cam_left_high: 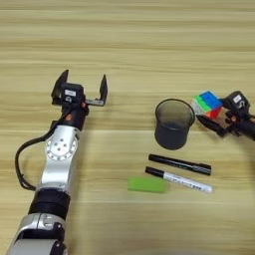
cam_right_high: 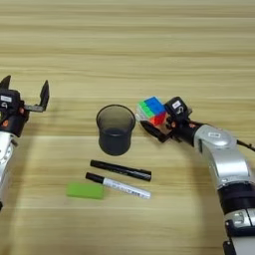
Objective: Move the objects on the table
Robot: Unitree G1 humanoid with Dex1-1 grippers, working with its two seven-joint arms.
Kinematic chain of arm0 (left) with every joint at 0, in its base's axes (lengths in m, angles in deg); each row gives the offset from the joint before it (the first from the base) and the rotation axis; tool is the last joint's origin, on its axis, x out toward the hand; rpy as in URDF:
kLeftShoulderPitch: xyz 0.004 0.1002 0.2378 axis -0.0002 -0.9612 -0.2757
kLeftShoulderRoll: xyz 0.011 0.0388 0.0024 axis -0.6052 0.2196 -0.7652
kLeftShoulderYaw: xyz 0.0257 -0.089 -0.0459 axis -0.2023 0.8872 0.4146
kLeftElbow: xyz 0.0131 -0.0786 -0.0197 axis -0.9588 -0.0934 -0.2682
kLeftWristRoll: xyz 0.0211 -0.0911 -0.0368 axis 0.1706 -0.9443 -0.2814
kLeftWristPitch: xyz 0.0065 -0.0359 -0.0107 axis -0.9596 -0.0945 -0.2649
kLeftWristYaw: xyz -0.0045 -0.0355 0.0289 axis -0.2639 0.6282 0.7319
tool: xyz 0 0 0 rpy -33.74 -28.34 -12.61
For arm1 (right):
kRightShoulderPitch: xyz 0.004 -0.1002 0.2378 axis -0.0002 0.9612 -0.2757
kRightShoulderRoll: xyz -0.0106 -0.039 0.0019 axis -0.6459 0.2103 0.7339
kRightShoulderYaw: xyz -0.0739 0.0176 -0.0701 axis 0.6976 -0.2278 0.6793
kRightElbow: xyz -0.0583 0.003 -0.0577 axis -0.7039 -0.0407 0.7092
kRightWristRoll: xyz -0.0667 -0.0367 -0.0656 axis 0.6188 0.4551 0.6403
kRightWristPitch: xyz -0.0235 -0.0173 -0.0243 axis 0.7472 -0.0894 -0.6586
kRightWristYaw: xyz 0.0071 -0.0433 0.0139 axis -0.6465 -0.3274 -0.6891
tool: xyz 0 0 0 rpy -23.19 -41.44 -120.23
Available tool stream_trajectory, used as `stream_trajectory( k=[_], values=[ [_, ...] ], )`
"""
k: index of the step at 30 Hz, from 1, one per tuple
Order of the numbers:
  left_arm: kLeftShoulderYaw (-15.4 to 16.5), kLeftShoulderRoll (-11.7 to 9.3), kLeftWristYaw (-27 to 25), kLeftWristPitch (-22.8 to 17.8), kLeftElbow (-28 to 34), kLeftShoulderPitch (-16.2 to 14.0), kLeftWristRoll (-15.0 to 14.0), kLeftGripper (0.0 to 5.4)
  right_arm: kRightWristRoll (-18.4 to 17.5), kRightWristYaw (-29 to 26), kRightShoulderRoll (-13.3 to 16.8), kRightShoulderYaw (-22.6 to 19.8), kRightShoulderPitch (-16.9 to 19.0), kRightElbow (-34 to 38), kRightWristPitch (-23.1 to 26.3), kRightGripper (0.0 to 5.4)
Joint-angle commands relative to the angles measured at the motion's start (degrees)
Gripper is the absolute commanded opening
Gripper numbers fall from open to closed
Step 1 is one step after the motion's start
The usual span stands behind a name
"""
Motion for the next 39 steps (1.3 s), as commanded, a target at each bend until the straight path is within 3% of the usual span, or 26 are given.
stream_trajectory(
  k=[1, 7, 20, 32, 39],
  values=[
    [0.0, -0.3, 0.2, 0.5, -0.4, 0.6, 0.9, 5.40, 0.8, 0.3, -0.2, -0.1, -1.4, -0.9, -0.6, 4.03],
    [0.0, -0.3, 0.2, 0.6, -0.5, 0.6, 0.9, 5.40, 0.9, 0.7, -0.3, -0.3, -1.8, -1.6, -0.9, 3.34],
    [0.0, -0.3, 0.2, 0.7, -0.7, 0.7, 0.9, 5.40, 0.2, 0.0, 0.7, -1.1, -0.7, 1.8, -0.4, 3.31],
    [0.0, -0.4, 0.1, 0.7, -1.0, 1.0, 0.8, 5.40, -2.0, -3.4, 4.7, -3.2, 7.2, 13.9, 1.3, 3.31],
    [0.0, -0.5, 0.0, 0.6, -1.0, 1.0, 0.7, 5.40, -2.0, -3.8, 5.2, -3.0, 11.5, 16.3, 1.4, 3.31]
  ],
)
